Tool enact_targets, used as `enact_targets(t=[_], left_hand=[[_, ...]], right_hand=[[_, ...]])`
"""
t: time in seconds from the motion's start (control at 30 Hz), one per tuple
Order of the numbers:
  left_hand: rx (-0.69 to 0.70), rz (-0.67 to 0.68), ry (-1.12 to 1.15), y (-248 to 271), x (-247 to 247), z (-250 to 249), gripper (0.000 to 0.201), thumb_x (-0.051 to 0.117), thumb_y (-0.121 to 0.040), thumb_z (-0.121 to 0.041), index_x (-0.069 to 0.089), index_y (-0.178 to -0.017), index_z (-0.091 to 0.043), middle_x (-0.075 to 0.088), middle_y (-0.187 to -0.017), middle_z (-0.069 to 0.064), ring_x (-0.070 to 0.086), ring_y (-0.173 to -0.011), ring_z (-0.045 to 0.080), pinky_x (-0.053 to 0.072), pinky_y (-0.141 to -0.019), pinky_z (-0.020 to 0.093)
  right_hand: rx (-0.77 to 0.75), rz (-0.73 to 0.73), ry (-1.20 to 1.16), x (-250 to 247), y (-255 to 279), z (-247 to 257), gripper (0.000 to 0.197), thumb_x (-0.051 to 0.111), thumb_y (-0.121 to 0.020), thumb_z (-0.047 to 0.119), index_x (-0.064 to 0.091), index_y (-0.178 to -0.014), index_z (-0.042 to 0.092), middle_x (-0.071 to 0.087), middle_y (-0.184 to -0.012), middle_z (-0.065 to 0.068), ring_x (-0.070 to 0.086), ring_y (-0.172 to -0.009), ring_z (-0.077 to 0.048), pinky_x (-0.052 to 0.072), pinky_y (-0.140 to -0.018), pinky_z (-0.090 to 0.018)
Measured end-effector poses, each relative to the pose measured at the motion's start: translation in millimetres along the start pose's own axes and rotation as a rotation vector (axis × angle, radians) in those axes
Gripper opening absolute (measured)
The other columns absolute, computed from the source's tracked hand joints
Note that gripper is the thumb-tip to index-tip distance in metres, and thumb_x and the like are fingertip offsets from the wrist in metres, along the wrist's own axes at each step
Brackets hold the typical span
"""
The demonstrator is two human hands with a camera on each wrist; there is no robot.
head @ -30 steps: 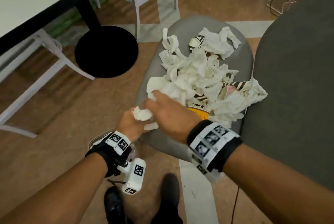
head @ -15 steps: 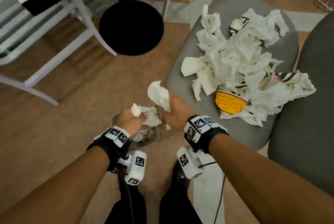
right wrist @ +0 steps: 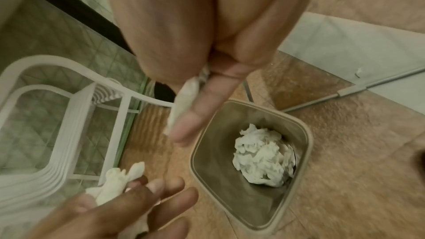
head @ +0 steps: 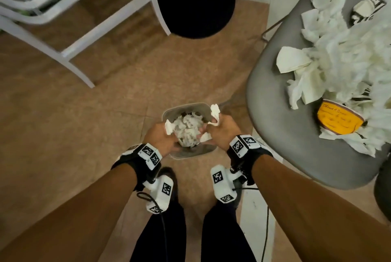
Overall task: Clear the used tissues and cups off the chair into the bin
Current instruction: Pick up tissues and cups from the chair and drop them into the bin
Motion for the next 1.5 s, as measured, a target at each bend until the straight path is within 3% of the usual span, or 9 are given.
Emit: enact_targets(t=[0.07,0.23,0.37,0.5,0.7,0.87,1.0,1.2,1.5], left_hand=[[0.029,-0.050,0.002,-7,-10,8,0.014,0.061,-0.091,-0.007,0.059,-0.091,-0.021,0.071,-0.081,0.010,0.068,-0.062,0.029,0.060,-0.057,0.043],[0.119,0.004,-0.191,-22,0,16,0.066,0.054,-0.080,-0.076,0.066,-0.111,-0.019,0.071,-0.107,-0.006,0.066,-0.096,0.017,0.053,-0.083,0.036],[0.069,-0.025,-0.223,-34,10,14,0.055,0.040,-0.099,-0.055,0.061,-0.075,-0.010,0.063,-0.081,0.014,0.059,-0.081,0.031,0.035,-0.062,0.031],[0.085,-0.004,-0.175,-64,30,27,0.010,0.061,-0.093,-0.019,0.059,-0.100,-0.025,0.069,-0.100,0.012,0.070,-0.076,0.027,0.056,-0.058,0.033],[0.259,-0.086,-0.307,-89,36,15,0.040,0.061,-0.092,-0.041,0.054,-0.059,-0.020,0.061,-0.062,0.001,0.060,-0.063,0.022,0.042,-0.058,0.028],[0.219,-0.166,-0.494,-104,40,9,0.062,0.032,-0.103,-0.041,0.049,-0.052,-0.009,0.050,-0.053,0.006,0.055,-0.060,0.032,0.037,-0.058,0.030],[0.208,-0.043,-0.480,-117,58,11,0.043,0.034,-0.101,-0.043,0.062,-0.098,-0.011,0.063,-0.097,0.010,0.063,-0.093,0.033,0.047,-0.076,0.035],[0.003,0.284,-0.382,-121,70,18,0.061,0.030,-0.099,-0.046,0.019,-0.157,-0.030,0.020,-0.164,0.000,0.024,-0.149,0.024,0.025,-0.118,0.037],[0.407,-0.076,-0.519,-48,39,-132,0.020,0.052,-0.092,-0.017,0.064,-0.108,-0.020,0.072,-0.095,0.001,0.066,-0.087,0.025,0.054,-0.079,0.035]], right_hand=[[-0.005,-0.032,0.005,8,-10,-5,0.008,0.062,-0.092,0.020,0.058,-0.097,0.015,0.066,-0.087,-0.009,0.069,-0.074,-0.031,0.060,-0.065,-0.049],[0.240,0.024,0.047,37,-32,-43,0.114,0.032,-0.056,0.104,0.054,-0.139,0.029,0.055,-0.144,-0.007,0.051,-0.132,-0.031,0.034,-0.114,-0.051],[0.201,-0.045,0.104,34,-46,-45,0.054,0.038,-0.103,0.048,0.058,-0.129,0.005,0.061,-0.125,-0.017,0.060,-0.112,-0.033,0.050,-0.092,-0.033],[0.200,0.095,-0.009,60,-70,-69,0.024,0.054,-0.097,0.003,0.059,-0.120,0.002,0.060,-0.108,-0.014,0.066,-0.099,-0.030,0.059,-0.087,-0.040],[0.236,-0.095,0.202,48,-98,-76,0.075,0.037,-0.092,0.068,0.063,-0.125,0.006,0.064,-0.122,-0.019,0.060,-0.115,-0.035,0.044,-0.099,-0.037],[0.153,-0.230,0.268,41,-111,-69,0.050,0.026,-0.107,0.030,0.055,-0.126,-0.006,0.059,-0.126,-0.028,0.056,-0.119,-0.040,0.043,-0.095,-0.039],[0.154,-0.173,0.055,53,-123,-75,0.054,0.032,-0.104,0.045,0.055,-0.130,0.005,0.056,-0.136,-0.020,0.054,-0.125,-0.034,0.039,-0.101,-0.034],[0.312,-0.003,-0.255,64,-154,-117,0.086,0.046,-0.059,0.074,0.066,-0.125,0.021,0.066,-0.129,-0.010,0.061,-0.119,-0.030,0.043,-0.108,-0.047],[-0.038,0.018,-0.108,-24,-33,2,0.016,0.056,-0.084,0.024,0.068,-0.074,0.026,0.073,-0.090,-0.012,0.067,-0.077,-0.027,0.056,-0.082,-0.046]])
Point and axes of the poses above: each hand's wrist, its own y-axis away from the middle knuckle, its own x-axis out of the palm, z = x × y, the point moved 10 cm from there along -y, towards the middle knuckle
